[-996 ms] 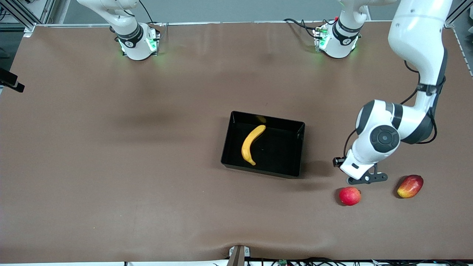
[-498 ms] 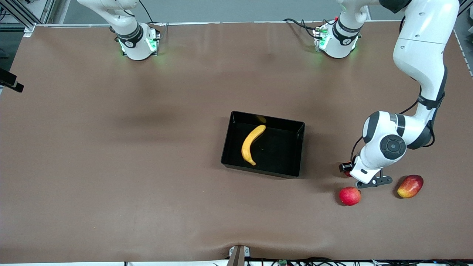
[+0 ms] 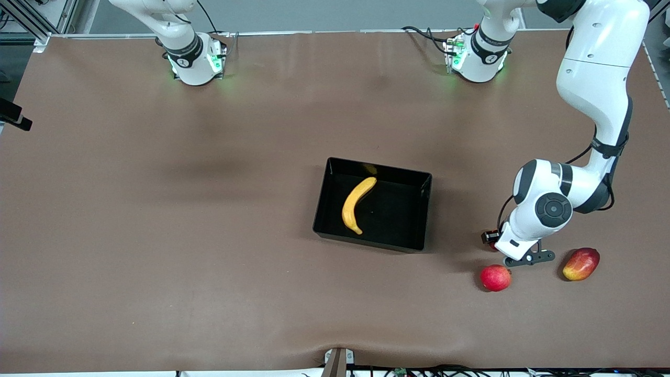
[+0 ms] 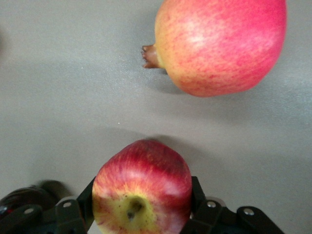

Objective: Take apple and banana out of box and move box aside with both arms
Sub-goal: 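Carry the apple out of the tray and lower it beside the plum, then open the left gripper and move it back over the tray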

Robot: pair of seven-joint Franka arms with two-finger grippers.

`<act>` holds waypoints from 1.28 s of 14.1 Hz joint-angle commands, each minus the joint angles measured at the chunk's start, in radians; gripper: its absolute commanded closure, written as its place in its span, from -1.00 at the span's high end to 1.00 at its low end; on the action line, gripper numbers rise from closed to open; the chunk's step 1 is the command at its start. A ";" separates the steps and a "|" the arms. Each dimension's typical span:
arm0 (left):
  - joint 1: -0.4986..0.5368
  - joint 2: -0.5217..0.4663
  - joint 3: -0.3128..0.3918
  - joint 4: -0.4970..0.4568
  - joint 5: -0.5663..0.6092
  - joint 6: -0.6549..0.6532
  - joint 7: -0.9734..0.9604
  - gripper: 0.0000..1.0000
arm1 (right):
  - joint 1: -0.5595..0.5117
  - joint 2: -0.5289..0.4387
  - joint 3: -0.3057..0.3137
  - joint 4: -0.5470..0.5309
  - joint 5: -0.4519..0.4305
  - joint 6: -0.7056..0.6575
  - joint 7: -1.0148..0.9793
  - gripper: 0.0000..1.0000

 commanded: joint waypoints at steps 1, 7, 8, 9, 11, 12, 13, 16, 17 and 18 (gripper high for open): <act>0.014 -0.003 -0.005 0.002 0.029 0.013 0.003 1.00 | -0.027 0.000 0.018 0.002 0.017 -0.003 0.002 1.00; -0.001 -0.093 -0.022 0.007 0.025 -0.068 -0.006 1.00 | -0.041 0.013 0.018 0.007 0.067 0.006 0.002 1.00; -0.014 -0.116 -0.046 0.009 0.022 -0.085 -0.011 1.00 | -0.051 0.013 0.018 0.008 0.071 0.006 -0.005 1.00; -0.018 -0.143 -0.083 0.012 0.020 -0.102 -0.014 1.00 | -0.053 0.025 0.018 0.010 0.069 0.006 -0.008 1.00; -0.015 -0.184 -0.157 0.019 0.020 -0.136 -0.012 1.00 | -0.053 0.034 0.018 0.013 0.064 0.006 -0.011 1.00; -0.017 -0.196 -0.189 0.021 0.020 -0.145 -0.014 1.00 | -0.053 0.034 0.018 0.013 0.067 0.006 -0.009 1.00; -0.017 -0.201 -0.221 0.022 0.017 -0.145 -0.017 1.00 | -0.049 0.033 0.018 0.013 0.069 0.006 -0.008 1.00; -0.072 -0.184 -0.287 0.030 0.020 -0.145 -0.191 1.00 | -0.052 0.034 0.020 0.014 0.071 0.004 -0.008 1.00; -0.115 -0.171 -0.287 0.044 0.022 -0.145 -0.248 1.00 | -0.052 0.034 0.020 0.013 0.072 0.009 -0.009 1.00; -0.148 -0.151 -0.287 0.068 0.022 -0.145 -0.288 1.00 | -0.053 0.054 0.018 0.011 0.071 0.010 -0.011 1.00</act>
